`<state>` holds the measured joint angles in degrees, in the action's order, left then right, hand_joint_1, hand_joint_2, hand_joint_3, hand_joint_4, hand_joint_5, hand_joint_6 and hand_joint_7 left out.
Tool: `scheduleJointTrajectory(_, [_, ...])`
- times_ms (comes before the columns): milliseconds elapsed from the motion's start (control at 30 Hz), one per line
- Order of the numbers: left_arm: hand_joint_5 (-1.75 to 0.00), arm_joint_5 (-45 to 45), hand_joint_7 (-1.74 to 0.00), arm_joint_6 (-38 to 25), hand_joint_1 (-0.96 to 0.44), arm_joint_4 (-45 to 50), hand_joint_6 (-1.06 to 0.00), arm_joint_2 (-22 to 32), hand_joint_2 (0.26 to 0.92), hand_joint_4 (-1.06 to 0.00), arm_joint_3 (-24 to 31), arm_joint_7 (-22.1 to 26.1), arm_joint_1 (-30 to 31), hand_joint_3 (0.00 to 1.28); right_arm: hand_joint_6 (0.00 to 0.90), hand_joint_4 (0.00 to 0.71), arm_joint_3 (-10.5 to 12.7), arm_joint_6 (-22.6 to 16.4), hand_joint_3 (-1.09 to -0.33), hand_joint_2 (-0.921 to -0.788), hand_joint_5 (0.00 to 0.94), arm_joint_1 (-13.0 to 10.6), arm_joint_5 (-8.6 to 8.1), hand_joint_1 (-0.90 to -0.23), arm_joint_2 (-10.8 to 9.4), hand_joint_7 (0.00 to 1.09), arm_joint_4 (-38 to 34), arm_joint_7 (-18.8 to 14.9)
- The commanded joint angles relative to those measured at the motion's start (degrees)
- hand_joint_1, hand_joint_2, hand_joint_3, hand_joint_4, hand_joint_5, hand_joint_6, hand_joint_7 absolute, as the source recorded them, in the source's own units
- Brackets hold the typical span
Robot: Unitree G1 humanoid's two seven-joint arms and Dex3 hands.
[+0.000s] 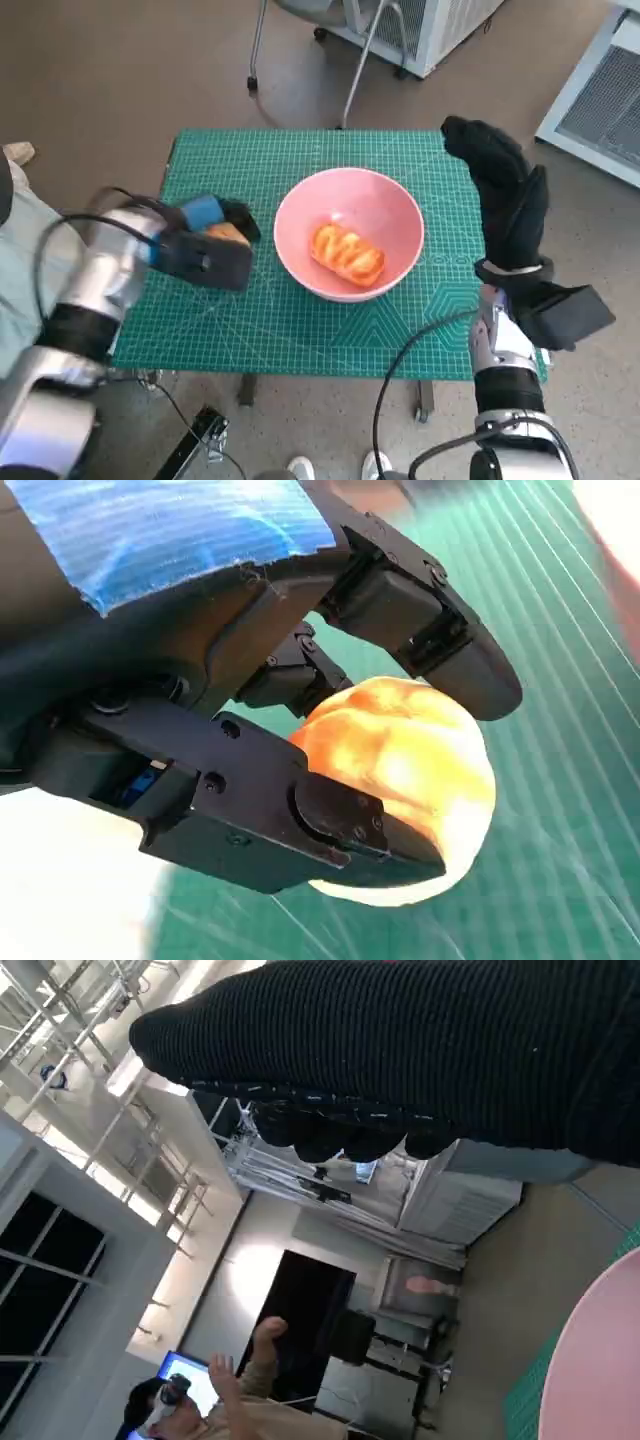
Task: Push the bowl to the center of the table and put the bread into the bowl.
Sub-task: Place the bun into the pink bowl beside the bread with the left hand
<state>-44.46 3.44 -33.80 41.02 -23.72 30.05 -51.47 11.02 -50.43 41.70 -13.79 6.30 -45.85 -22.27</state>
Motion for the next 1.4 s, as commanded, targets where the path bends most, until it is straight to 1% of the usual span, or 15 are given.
scheduleJointTrajectory(33, [-1.29,0.6,-1.07,-2.8,0.00,8.6,-0.69,2.3,0.915,-0.61,3.5,0.5,-0.7,0.08,0.148,0.449,-0.1,0.2,-0.643,-0.914,0.001,-0.8,0.10,-0.413,-0.5,0.82,-1.0,0.1])
scheduleJointTrajectory(133, [-1.24,0.3,-1.09,-4.6,0.00,13.9,-0.68,2.6,0.911,-0.65,5.2,0.5,-0.3,0.07,0.148,0.449,-0.2,0.3,-0.639,-0.915,0.001,-0.7,0.18,-0.415,-0.6,0.82,-1.1,0.1])
scheduleJointTrajectory(233, [-1.21,0.2,-1.07,-6.8,0.00,21.7,-0.69,2.0,0.904,-0.69,7.1,0.3,0.5,0.07,0.148,0.449,-0.3,0.4,-0.635,-0.917,0.000,-0.6,0.02,-0.417,-0.7,0.82,-1.2,-0.1])
scheduleJointTrajectory(333, [-1.14,0.6,-1.11,-7.7,0.00,26.8,-0.69,0.9,0.896,-0.72,8.3,-0.4,1.3,0.07,0.148,0.449,-0.3,0.5,-0.631,-0.920,0.000,-0.5,-0.09,-0.418,-0.8,0.82,-1.3,-0.3])
scheduleJointTrajectory(400, [-1.08,1.4,-1.15,-7.0,0.00,29.3,-0.69,-0.3,0.890,-0.74,8.9,-1.8,1.7,0.07,0.148,0.448,-0.3,0.6,-0.629,-0.920,0.000,-0.4,-0.13,-0.418,-0.8,0.82,-1.3,-0.4])
scheduleJointTrajectory(467, [-1.06,2.2,-1.14,-5.5,0.00,30.4,-0.70,-1.6,0.885,-0.75,9.1,-3.4,1.9,0.07,0.148,0.448,-0.4,0.7,-0.628,-0.921,0.000,-0.4,-0.27,-0.420,-0.8,0.82,-1.3,-0.6])
scheduleJointTrajectory(567, [-1.06,4.7,-1.12,-1.0,0.00,28.5,-0.72,-3.8,0.881,-0.75,9.0,-6.7,1.9,0.07,0.147,0.448,-0.4,0.8,-0.627,-0.921,0.000,-0.3,-0.36,-0.422,-0.9,0.82,-1.2,-0.7])
scheduleJointTrajectory(667, [-1.07,6.4,-1.13,2.7,0.00,25.7,-0.73,-6.1,0.893,-0.71,8.2,-9.4,1.3,0.06,0.147,0.449,-0.4,0.8,-0.626,-0.921,0.001,-0.3,-0.41,-0.425,-0.8,0.82,-1.2,-0.9])
scheduleJointTrajectory(800, [-1.10,4.9,-1.16,5.9,0.00,21.7,-0.73,-9.1,0.910,-0.66,5.9,-12.9,0.2,0.05,0.147,0.454,-0.4,0.8,-0.625,-0.921,0.003,-0.1,-0.25,-0.428,-0.9,0.82,-1.1,-0.9])
scheduleJointTrajectory(933, [-1.13,2.3,-1.20,8.9,0.00,16.6,-0.72,-11.6,0.918,-0.61,2.9,-16.6,-0.9,0.07,0.147,0.456,-0.4,1.1,-0.625,-0.921,0.004,-0.3,-0.46,-0.432,-0.9,0.82,-0.5,-1.0])
scheduleJointTrajectory(1000, [-1.13,1.0,-1.21,9.9,0.00,14.2,-0.71,-12.9,0.918,-0.60,1.2,-17.6,-1.6,0.07,0.147,0.456,-0.4,1.2,-0.625,-0.921,0.004,-0.5,-0.66,-0.432,-0.9,0.82,-0.2,-1.2])
scheduleJointTrajectory(1167, [-1.14,-1.5,-1.19,10.5,0.00,8.7,-0.70,-15.7,0.909,-0.63,-2.1,-17.7,-3.3,0.08,0.146,0.456,-0.3,1.4,-0.624,-0.921,0.004,-0.9,-1.12,-0.431,-0.7,0.82,0.5,-1.4])
scheduleJointTrajectory(1233, [-1.20,-2.1,-1.13,10.4,0.00,6.5,-0.72,-16.8,0.907,-0.62,-3.3,-17.2,-3.9,0.08,0.146,0.456,-0.3,1.4,-0.624,-0.921,0.004,-1.0,-1.24,-0.430,-0.6,0.83,0.7,-1.4])
scheduleJointTrajectory(1333, [-1.27,-2.1,-1.14,9.9,0.00,2.7,-0.71,-18.5,0.916,-0.55,-4.6,-15.8,-4.8,0.10,0.146,0.456,-0.1,1.4,-0.623,-0.921,0.004,-1.3,-1.18,-0.428,-0.4,0.83,1.0,-1.2])
scheduleJointTrajectory(1400, [-1.38,-0.9,-1.10,9.1,0.00,0.9,-0.68,-19.5,0.918,-0.51,-4.4,-14.3,-4.9,0.13,0.146,0.456,0.0,1.2,-0.624,-0.921,0.004,-1.4,-0.98,-0.425,-0.4,0.83,1.2,-1.0])
